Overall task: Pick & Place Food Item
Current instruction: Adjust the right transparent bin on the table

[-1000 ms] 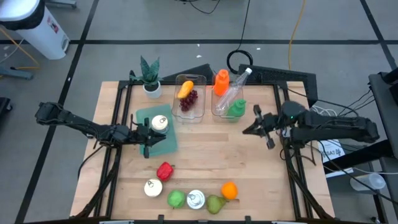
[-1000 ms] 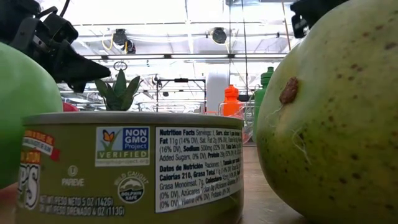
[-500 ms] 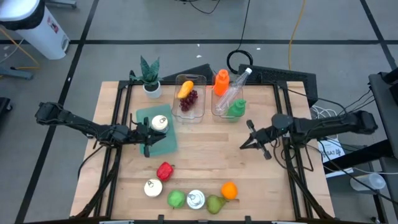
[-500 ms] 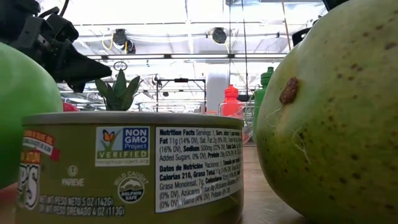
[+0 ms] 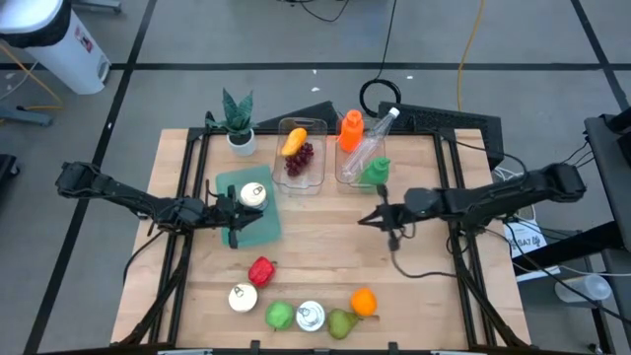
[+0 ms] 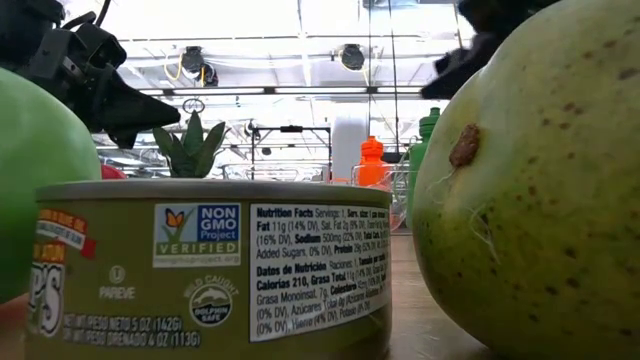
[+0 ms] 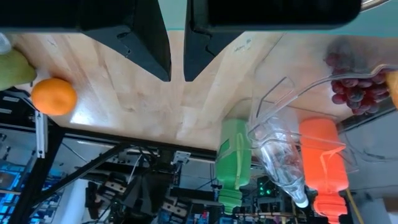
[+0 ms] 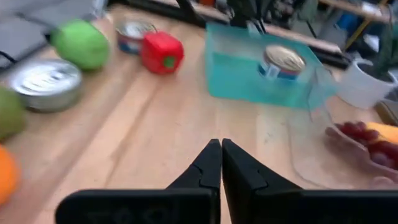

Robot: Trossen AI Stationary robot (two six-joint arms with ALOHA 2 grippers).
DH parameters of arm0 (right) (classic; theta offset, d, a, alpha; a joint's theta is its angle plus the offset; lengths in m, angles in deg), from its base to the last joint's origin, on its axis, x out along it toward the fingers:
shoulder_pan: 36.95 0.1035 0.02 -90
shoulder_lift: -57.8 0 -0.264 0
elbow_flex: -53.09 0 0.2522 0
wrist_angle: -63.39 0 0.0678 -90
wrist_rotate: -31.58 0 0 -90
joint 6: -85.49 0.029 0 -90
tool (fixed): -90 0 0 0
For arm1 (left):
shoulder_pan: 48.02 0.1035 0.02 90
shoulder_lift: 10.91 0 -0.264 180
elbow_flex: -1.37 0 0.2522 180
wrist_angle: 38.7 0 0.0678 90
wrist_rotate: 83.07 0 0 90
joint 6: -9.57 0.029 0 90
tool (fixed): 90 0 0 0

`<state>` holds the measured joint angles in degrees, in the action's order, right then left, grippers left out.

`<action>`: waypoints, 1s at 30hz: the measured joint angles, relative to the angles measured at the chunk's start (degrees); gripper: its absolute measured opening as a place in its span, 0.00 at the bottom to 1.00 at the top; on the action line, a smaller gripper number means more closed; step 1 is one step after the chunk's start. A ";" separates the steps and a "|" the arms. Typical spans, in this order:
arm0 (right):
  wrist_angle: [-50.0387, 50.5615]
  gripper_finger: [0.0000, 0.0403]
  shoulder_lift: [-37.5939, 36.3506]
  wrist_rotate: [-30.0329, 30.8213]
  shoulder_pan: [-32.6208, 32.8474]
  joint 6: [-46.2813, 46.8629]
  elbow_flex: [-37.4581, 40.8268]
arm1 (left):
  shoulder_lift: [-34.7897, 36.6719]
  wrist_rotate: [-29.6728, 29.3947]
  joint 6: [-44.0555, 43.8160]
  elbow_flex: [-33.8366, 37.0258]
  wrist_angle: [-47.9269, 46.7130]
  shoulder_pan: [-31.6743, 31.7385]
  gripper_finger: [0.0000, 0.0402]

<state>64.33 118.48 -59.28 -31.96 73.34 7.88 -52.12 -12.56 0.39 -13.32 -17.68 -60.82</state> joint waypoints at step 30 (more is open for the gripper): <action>26.49 0.52 25.51 23.14 -9.10 -10.38 -27.05 | 0.02 0.09 1.17 0.00 -0.46 0.01 0.12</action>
<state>90.82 143.99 -36.13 -41.06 62.96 -19.17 -52.10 -12.48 1.56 -13.32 -18.13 -60.81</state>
